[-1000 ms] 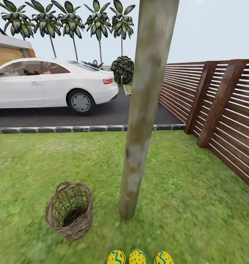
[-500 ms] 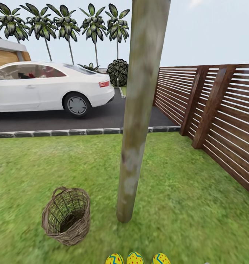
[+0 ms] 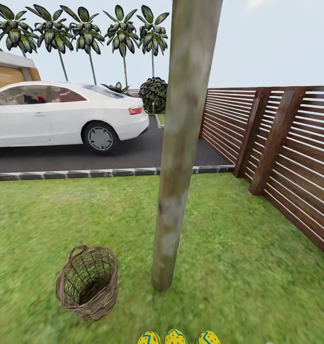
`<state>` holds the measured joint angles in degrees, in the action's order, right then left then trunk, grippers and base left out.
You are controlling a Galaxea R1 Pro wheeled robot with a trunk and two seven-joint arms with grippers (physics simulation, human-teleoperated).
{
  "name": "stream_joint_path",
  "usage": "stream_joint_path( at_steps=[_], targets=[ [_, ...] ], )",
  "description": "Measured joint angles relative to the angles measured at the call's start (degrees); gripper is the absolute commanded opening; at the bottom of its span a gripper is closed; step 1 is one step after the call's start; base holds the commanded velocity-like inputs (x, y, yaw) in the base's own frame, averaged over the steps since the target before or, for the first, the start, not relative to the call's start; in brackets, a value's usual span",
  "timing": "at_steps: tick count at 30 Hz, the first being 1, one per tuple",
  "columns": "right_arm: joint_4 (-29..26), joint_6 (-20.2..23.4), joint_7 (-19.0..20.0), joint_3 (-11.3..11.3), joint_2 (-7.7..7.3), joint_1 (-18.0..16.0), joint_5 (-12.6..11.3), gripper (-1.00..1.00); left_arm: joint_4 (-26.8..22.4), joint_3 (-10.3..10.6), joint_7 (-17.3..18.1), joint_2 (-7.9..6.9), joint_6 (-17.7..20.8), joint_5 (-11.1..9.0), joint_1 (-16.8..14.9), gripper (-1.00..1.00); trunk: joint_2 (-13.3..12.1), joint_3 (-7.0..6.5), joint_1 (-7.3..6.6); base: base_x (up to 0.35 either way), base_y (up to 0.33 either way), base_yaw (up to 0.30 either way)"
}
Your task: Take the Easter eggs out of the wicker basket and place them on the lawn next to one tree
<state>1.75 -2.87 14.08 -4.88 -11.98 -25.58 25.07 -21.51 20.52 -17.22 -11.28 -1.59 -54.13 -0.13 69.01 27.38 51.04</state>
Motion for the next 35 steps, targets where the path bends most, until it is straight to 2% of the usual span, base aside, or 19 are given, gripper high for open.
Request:
stream_joint_path(
  at_steps=[7, 18, 24, 35],
  targets=[
    [0.0, 0.0, 0.0, 0.0, 0.06, 0.0, -0.1, 1.00, 0.0, 0.0, 0.1, 0.03, 0.1, 0.0, 0.0, 1.00, -2.8, -1.26, -1.54, 0.000, 0.000, 0.000],
    [1.1, 0.1, 0.0, 0.0, 0.29, 0.1, -0.2, 1.00, 0.3, -0.2, 0.0, -0.14, 0.1, -0.3, 0.0, 1.00, -2.8, -1.26, -1.55, 0.000, 0.000, 0.000],
    [1.2, 0.1, 0.0, 0.0, 1.41, 0.1, -0.2, 1.00, 4.2, -0.3, 0.0, -0.12, 0.1, -0.3, 0.0, 1.00, -2.8, -1.26, -1.54, 0.000, 0.000, 0.000],
    [1.2, 0.1, 0.0, 0.0, 1.73, 0.1, -0.2, 1.00, 8.1, -0.2, 0.0, -0.08, 0.1, -0.5, 0.0, 1.00, -2.8, -1.26, -1.54, 0.000, 0.000, 0.000]
  ],
)
